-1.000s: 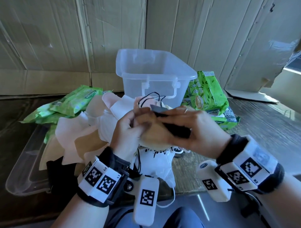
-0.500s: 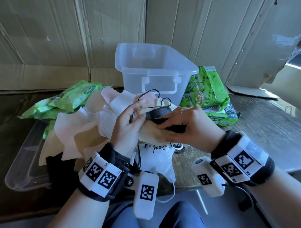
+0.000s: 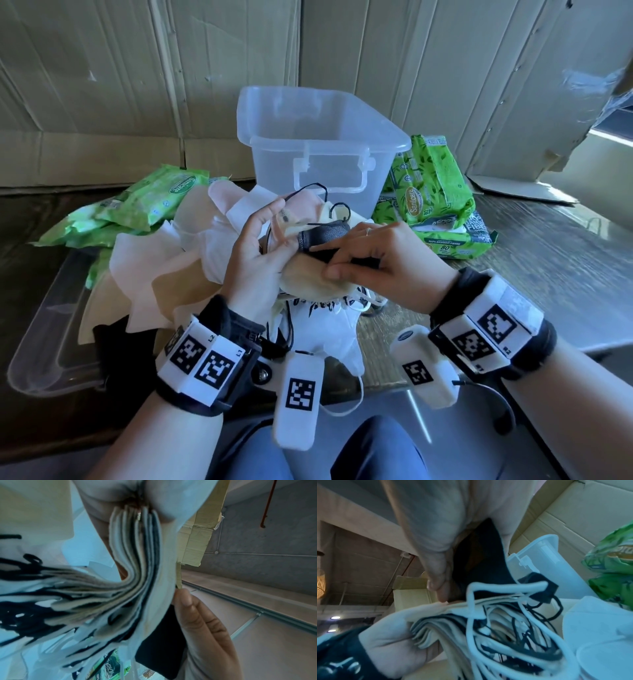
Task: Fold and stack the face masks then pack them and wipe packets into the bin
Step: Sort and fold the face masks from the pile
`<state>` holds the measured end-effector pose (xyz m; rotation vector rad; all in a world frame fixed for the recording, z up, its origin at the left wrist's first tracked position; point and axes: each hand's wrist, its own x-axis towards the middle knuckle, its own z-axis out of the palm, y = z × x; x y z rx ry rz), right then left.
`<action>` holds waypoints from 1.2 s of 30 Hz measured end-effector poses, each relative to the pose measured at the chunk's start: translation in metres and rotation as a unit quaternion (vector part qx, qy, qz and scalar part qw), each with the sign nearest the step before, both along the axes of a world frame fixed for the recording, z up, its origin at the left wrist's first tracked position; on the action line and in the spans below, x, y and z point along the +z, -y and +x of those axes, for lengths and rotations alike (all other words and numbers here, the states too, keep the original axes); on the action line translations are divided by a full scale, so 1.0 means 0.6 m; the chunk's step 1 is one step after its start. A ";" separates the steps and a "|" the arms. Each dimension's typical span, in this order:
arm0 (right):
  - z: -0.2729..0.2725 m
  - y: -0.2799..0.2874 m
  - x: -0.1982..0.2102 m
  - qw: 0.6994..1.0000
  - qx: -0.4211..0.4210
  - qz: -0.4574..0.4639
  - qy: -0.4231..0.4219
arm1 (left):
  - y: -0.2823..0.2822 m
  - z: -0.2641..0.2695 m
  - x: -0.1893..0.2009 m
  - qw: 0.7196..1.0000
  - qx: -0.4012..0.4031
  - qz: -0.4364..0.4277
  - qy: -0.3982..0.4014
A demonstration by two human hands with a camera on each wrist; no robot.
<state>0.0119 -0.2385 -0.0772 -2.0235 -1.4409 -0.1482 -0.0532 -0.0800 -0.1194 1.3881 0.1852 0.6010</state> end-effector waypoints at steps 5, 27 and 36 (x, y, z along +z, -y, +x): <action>-0.011 -0.003 -0.008 0.995 0.008 -0.010 0.095 | 0.005 0.001 0.003 0.998 0.030 -0.059 -0.011; 0.066 0.094 0.093 0.900 -0.394 0.187 -0.025 | 0.010 -0.016 0.017 0.997 -0.009 0.071 0.029; -0.017 0.021 0.056 0.973 -0.213 0.072 -0.057 | 0.048 -0.031 0.046 0.995 -0.082 0.047 -0.010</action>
